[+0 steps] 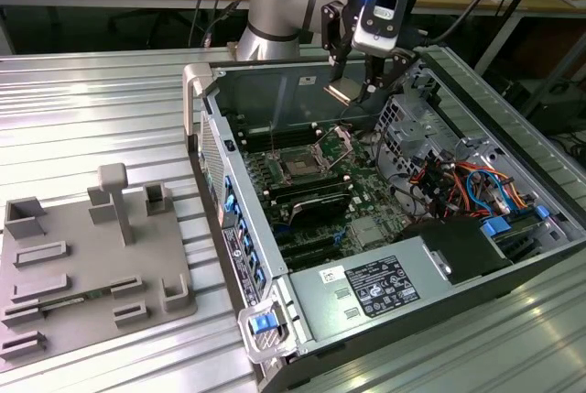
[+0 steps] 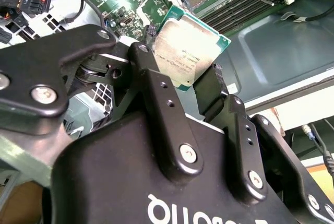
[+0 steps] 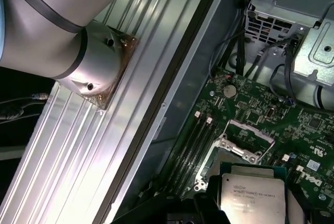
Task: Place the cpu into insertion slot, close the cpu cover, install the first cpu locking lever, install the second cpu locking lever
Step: 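Place the cpu into insertion slot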
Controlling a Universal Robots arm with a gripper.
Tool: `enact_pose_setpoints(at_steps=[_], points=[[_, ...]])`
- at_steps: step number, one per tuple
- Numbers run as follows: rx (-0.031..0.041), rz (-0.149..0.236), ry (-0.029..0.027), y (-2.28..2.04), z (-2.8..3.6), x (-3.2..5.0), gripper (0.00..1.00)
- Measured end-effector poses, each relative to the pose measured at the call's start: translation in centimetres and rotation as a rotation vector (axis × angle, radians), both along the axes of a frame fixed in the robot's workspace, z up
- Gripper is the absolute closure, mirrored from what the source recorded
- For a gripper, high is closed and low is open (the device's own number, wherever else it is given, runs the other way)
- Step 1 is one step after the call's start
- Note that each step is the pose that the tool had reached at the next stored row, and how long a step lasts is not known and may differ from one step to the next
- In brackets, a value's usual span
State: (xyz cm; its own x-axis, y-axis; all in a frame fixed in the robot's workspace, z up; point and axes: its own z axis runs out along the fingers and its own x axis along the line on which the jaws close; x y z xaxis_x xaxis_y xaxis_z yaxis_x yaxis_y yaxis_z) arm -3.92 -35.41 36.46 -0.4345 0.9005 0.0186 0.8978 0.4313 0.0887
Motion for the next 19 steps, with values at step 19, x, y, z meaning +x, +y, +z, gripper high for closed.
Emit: enact_pose_setpoints(at_steps=[19], points=[[0.0001,-0.102,-0.0001,0.0,-0.25,-0.06,0.45]])
